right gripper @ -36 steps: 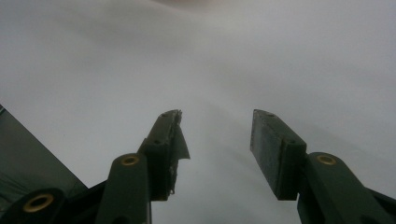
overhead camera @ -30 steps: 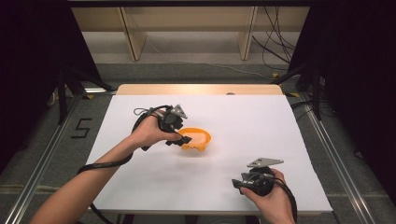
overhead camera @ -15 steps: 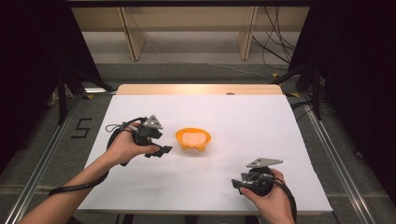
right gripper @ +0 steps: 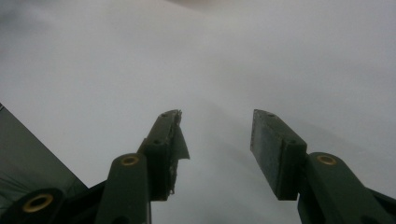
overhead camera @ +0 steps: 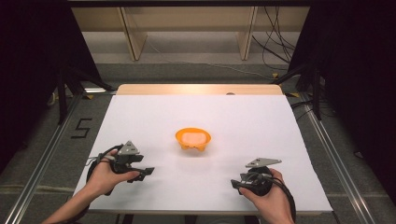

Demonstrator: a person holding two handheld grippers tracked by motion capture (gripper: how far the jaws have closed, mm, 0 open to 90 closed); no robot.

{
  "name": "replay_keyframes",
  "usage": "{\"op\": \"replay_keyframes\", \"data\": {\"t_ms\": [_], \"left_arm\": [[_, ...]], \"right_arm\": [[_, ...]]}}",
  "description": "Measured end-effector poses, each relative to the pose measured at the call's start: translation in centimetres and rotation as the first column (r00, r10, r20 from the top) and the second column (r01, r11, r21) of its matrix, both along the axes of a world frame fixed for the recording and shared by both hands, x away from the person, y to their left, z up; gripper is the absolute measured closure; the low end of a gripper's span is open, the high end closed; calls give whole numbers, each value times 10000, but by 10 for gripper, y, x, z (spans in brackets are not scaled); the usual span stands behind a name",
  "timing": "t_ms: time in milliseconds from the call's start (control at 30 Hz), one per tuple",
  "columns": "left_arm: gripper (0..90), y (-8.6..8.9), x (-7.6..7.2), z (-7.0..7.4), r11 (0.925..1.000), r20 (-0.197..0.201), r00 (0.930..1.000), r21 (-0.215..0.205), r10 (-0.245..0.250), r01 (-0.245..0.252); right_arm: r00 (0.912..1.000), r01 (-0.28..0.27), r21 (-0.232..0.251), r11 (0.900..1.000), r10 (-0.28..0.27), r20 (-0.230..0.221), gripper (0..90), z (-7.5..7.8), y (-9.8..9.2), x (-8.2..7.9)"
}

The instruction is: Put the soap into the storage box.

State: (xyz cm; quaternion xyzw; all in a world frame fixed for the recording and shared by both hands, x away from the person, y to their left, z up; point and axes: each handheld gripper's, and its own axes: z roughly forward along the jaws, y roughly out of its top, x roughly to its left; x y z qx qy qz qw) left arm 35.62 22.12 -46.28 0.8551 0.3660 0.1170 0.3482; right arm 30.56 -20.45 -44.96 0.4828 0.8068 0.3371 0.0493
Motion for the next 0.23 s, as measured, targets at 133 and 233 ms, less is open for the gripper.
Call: {"op": "replay_keyframes", "data": {"t_ms": [133,233], "left_arm": [[329,4,-8,-5,9997,-257,9994,-106,232,-235],[338,3,-10,-6,9992,-370,9990,-304,231,-243]], "right_arm": [[9999,-124,27,9999,124,20,532,0,1,2],[9992,-279,-10,9996,279,271,531,0,1,4]]}}
